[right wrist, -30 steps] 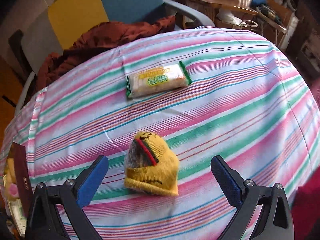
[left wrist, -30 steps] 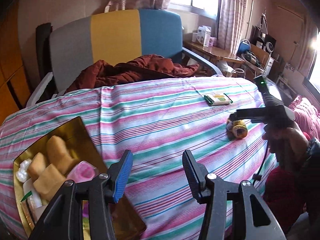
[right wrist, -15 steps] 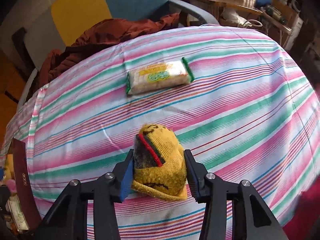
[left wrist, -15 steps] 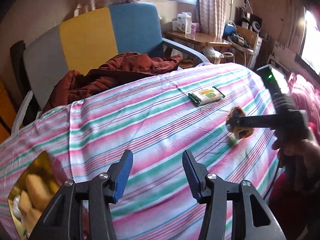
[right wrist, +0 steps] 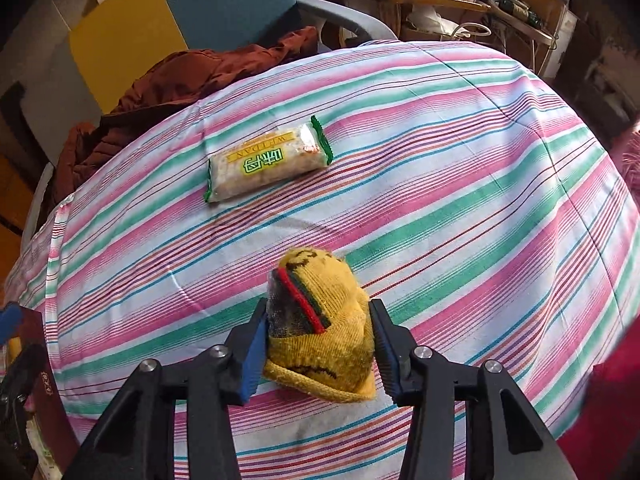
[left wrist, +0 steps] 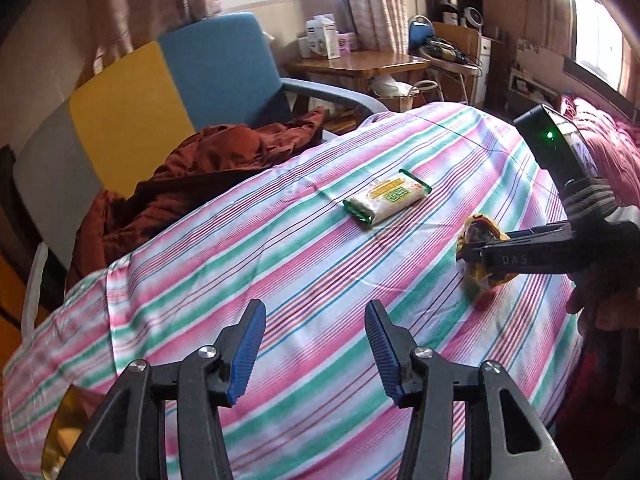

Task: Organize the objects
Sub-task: 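Grasp the yellow knitted ball with the right gripper while the left gripper grasps the WEIDAN cracker pack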

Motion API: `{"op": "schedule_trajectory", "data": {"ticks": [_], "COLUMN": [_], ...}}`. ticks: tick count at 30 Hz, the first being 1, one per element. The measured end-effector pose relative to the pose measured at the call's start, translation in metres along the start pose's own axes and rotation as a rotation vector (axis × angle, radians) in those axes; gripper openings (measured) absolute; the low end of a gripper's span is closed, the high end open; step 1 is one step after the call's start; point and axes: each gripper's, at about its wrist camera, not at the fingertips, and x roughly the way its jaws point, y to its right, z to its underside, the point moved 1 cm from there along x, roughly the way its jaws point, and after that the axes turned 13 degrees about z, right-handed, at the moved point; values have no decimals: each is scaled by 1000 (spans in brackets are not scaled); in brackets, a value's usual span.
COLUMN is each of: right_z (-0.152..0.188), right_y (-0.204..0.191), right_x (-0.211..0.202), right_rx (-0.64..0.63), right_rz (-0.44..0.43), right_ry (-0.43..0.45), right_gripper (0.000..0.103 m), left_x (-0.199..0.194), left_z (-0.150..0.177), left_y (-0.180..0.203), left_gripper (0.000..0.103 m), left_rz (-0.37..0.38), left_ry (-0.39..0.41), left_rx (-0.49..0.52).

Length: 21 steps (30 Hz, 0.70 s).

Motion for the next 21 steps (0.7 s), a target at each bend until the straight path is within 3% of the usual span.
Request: {"op": "schedule_trajectory", "data": {"ticks": [8,14,17,21], "right_z": [-1,-2,-1,-1], "right_y": [3,6,7,6], "right_x": [6,7,9,10], "right_rx": [11,27,28,19], "right_rz": [-3,4,-1,-5], "right_ry": [-25,-34,-43,-48], "right_gripper": [50,62,62,53], "left_x": [17,29,44,73], "left_z": [-8,-16,-27,-45], "left_y": [3,4,4,8], "left_gripper": [52,52,52,52], "left_rz": [16,41,66,106], "left_ry": [-14,-26,-45,-79], "left_rx": [21,71,111,221]}}
